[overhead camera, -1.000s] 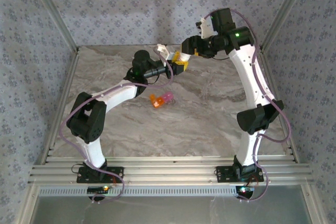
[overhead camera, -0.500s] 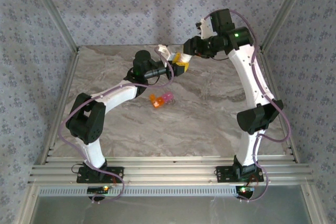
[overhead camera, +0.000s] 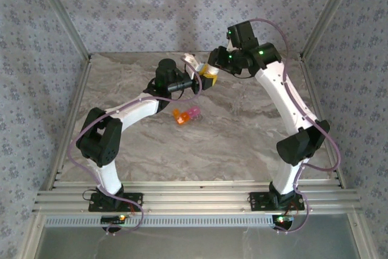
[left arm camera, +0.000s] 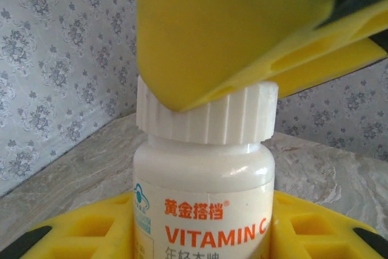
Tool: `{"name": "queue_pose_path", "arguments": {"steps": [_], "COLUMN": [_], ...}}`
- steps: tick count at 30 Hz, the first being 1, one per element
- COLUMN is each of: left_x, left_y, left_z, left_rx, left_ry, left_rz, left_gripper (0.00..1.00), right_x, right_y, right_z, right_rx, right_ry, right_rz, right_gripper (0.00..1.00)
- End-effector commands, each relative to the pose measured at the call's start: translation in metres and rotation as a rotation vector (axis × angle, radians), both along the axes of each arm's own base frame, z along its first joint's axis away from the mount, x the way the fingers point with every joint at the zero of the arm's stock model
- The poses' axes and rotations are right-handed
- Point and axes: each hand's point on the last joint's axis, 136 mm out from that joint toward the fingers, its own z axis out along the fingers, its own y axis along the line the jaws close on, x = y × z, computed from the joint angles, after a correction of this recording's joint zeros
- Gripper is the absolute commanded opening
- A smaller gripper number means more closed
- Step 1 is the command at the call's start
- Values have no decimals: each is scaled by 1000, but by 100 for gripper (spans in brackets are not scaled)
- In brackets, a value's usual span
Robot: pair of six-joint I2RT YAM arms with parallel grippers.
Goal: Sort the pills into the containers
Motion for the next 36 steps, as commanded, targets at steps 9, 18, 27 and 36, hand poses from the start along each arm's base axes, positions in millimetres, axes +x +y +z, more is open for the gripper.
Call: {"name": "queue_pose_path", "arguments": {"steps": [9,18,27,36], "left_x": [1,-4,-12,-11], "left_y": [-3,-5,-8,-9], "left_z": [47,46,50,48], "left_rx": [-77,-75,-82,-82], "left_ry": [-157,-151,-127,-113], "left_rz": [8,-36,-103,-112], "left_gripper": [0,0,0,0], "right_x": [-10,-16,-3,0], "right_y": [-13,-29,-29,-12], "right_z": [33,60,55,42], "right_rx": [135,218,98,62], "right_ry": [-24,-168,-216,-169], "right_rz": [39,202,362,418], "right_gripper": [68,78,79,76]}}
